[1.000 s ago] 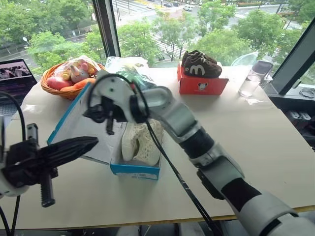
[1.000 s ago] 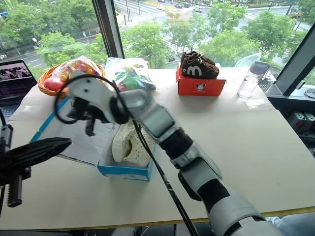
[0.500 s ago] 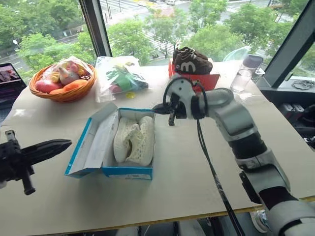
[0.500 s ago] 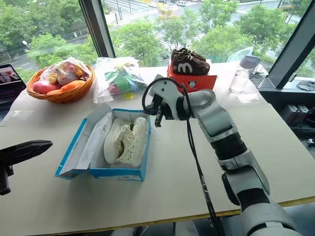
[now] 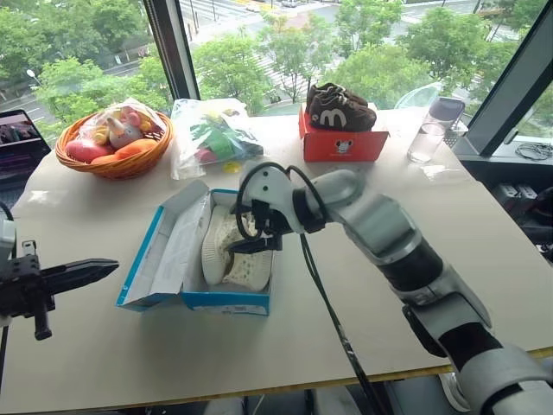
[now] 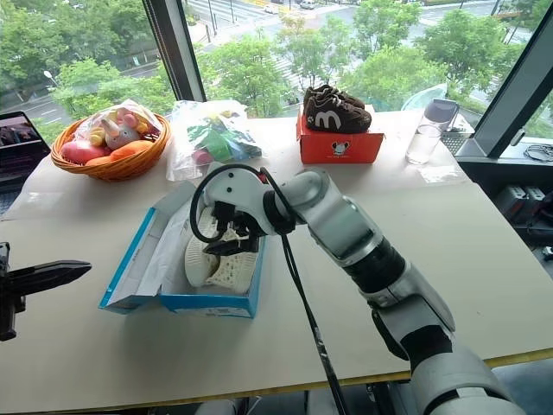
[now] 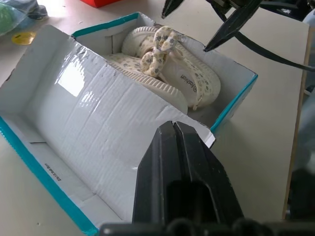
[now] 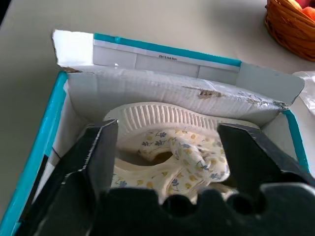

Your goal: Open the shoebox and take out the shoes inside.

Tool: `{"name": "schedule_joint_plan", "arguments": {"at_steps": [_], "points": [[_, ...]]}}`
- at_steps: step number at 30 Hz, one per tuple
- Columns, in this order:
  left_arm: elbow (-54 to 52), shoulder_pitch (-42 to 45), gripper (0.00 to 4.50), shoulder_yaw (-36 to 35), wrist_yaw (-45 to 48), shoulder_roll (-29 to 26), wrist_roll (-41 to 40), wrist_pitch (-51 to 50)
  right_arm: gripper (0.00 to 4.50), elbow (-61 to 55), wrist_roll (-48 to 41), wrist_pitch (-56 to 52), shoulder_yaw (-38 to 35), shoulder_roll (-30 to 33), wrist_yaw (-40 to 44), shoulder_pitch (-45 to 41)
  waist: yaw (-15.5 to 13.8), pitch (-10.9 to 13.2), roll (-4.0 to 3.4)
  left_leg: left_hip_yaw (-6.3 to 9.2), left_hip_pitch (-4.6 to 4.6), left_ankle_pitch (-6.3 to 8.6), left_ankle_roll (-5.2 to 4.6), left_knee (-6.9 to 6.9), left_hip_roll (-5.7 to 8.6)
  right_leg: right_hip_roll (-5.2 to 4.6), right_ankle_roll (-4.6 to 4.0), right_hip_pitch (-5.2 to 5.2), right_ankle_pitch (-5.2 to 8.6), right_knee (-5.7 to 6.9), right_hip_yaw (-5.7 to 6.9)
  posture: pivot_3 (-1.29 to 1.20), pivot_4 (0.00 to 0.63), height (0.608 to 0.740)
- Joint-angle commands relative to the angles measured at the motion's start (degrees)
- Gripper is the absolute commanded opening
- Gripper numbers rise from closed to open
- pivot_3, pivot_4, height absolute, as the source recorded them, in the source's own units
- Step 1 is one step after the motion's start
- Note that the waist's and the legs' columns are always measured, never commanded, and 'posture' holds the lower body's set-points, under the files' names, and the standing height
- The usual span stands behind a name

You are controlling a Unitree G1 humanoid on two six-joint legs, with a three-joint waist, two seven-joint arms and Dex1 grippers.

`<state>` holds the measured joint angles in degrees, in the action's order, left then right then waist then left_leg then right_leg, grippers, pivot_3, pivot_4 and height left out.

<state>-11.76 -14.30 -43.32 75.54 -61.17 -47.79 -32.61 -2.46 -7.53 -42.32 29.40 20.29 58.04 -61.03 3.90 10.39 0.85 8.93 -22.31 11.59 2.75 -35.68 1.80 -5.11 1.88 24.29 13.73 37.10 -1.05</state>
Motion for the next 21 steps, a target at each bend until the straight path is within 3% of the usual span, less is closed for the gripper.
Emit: {"name": "schedule_joint_plan", "arguments": {"at_steps": [1, 15, 18, 21], "points": [[-0.43, 0.53, 0.0, -0.07, 1.26, -0.24, 1.49, 1.09, 4.45, 2.13, 2.96, 3.78, 0.73, -1.16, -1.34, -2.36, 0.03, 0.0, 0.0, 0.0, -0.01, 0.0, 0.0, 0.01, 0.0, 0.0, 0.0, 0.02, 0.0, 0.0, 0.0, 0.0, 0.15, 0.74], [-1.16, 1.94, 0.0, 0.41, 0.9, 1.13, 3.37, 0.94, 4.45, 10.62, 8.23, 5.42, 4.12, -3.95, -1.71, 3.18, 0.02, 0.0, 0.01, 0.0, 0.0, 0.0, 0.02, 0.0, -0.02, 0.02, -0.08, 0.02, -0.06, 0.02, 0.0, 0.0, 0.15, 0.74], [-1.31, 2.11, 0.0, 0.39, 0.76, 1.35, 3.59, 0.94, 3.75, 11.68, 8.79, 5.11, 4.19, -3.89, -2.01, 4.14, 0.05, -0.01, 0.01, 0.0, 0.04, 0.01, 0.02, 0.0, -0.03, 0.03, -0.1, -0.01, -0.07, 0.03, 0.0, 0.0, 0.15, 0.74], [-1.54, 2.46, 0.0, 0.57, 0.61, 1.61, 3.79, 0.9, 2.7, 11.94, 8.97, 4.92, 4.1, -3.86, -1.83, 4.74, 0.04, -0.02, 0.02, 0.0, 0.11, 0.0, 0.02, 0.0, -0.04, 0.04, -0.07, -0.07, -0.05, 0.04, 0.0, 0.0, 0.15, 0.74]]}}
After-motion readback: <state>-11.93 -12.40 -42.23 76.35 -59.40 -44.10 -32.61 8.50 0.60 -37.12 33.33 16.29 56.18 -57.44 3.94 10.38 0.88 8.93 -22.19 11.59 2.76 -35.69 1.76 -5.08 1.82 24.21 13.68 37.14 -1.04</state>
